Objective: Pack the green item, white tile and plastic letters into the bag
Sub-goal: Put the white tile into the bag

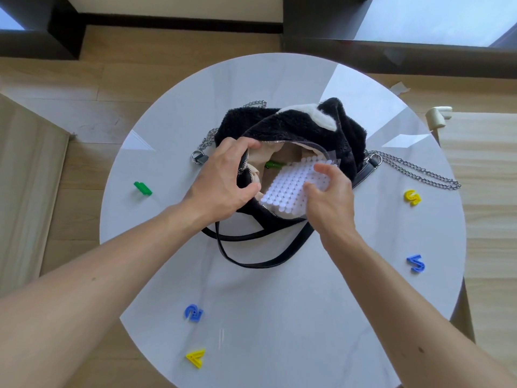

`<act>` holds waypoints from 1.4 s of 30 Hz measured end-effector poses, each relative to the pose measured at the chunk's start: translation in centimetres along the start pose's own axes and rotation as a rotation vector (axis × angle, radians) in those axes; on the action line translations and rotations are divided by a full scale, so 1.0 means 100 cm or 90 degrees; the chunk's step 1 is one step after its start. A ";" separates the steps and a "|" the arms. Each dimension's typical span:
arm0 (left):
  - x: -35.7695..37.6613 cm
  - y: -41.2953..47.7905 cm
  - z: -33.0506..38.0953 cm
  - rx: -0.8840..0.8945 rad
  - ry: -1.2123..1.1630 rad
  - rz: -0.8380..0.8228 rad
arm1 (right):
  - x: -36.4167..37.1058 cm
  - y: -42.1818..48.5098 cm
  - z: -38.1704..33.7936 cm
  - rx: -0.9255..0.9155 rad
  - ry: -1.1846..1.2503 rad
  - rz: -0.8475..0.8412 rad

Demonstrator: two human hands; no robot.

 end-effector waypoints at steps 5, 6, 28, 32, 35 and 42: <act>0.003 -0.001 0.007 0.026 0.000 -0.012 | 0.022 0.001 -0.001 -0.014 -0.028 -0.036; 0.003 -0.002 0.008 0.025 0.001 -0.015 | 0.027 0.002 -0.001 -0.013 -0.034 -0.043; 0.001 -0.005 0.005 0.035 0.007 0.003 | 0.086 0.053 -0.006 -0.205 -0.716 -0.039; 0.001 -0.004 0.004 0.029 0.010 0.004 | 0.083 0.032 -0.019 -0.256 -0.635 -0.079; -0.001 -0.001 0.006 0.027 0.014 0.005 | 0.058 -0.013 -0.017 -0.320 -0.413 -0.113; 0.004 0.000 0.006 0.017 0.044 -0.019 | -0.084 -0.076 0.084 -0.220 -0.264 0.018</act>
Point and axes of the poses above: each hand's wrist, its own y-axis towards the middle knuckle, its own x-axis out of the palm, z = x × y, the point moved 8 cm from there along y, towards the middle knuckle, and after that the axes turned 2 degrees about y, right-handed, at the moved point
